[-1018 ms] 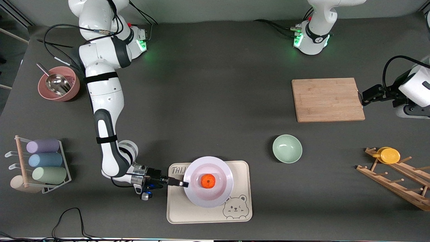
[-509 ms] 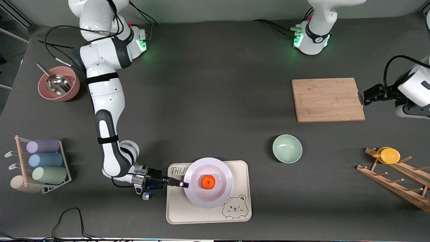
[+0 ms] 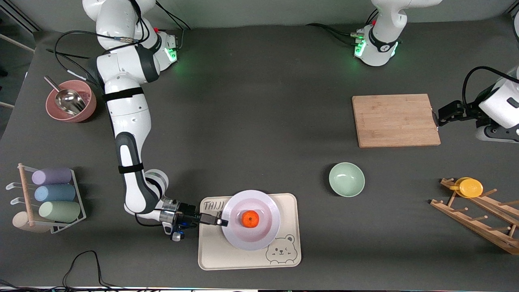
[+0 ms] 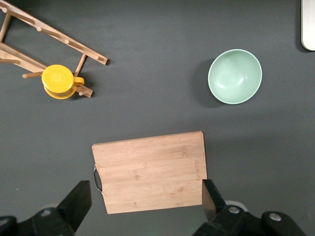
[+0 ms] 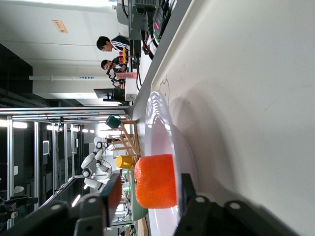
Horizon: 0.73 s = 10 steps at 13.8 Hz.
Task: Place orange and plate with both arms
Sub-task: 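Adjust the plate on the placemat and open the right gripper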
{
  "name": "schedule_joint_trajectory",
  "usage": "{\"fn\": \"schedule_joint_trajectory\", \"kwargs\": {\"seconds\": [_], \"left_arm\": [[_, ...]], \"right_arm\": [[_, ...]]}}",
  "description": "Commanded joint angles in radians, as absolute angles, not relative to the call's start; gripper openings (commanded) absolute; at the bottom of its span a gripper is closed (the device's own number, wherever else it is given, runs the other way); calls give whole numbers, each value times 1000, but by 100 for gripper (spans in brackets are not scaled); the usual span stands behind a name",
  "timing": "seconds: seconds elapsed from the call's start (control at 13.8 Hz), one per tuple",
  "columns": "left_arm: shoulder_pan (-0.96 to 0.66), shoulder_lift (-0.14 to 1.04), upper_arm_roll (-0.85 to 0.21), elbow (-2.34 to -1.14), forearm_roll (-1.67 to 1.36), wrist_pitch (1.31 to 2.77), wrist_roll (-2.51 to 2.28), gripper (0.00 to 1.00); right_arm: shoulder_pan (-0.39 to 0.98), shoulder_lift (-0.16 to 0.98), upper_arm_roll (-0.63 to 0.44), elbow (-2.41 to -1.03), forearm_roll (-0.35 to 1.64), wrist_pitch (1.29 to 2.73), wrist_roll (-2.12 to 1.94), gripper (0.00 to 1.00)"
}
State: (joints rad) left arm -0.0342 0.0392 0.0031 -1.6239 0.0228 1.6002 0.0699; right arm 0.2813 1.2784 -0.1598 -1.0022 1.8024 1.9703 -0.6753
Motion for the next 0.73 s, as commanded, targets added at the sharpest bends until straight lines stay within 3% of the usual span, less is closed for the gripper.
{"fn": "schedule_joint_trajectory", "kwargs": {"seconds": [0.0, 0.65], "left_arm": [[-31, 31, -2, -1617, 23, 1578, 80, 100], [-34, 32, -2, -1615, 21, 1572, 74, 100]], "right_arm": [[282, 1293, -152, -971, 1789, 1985, -667, 100], [298, 1238, -158, -973, 1735, 2005, -471, 100]]}}
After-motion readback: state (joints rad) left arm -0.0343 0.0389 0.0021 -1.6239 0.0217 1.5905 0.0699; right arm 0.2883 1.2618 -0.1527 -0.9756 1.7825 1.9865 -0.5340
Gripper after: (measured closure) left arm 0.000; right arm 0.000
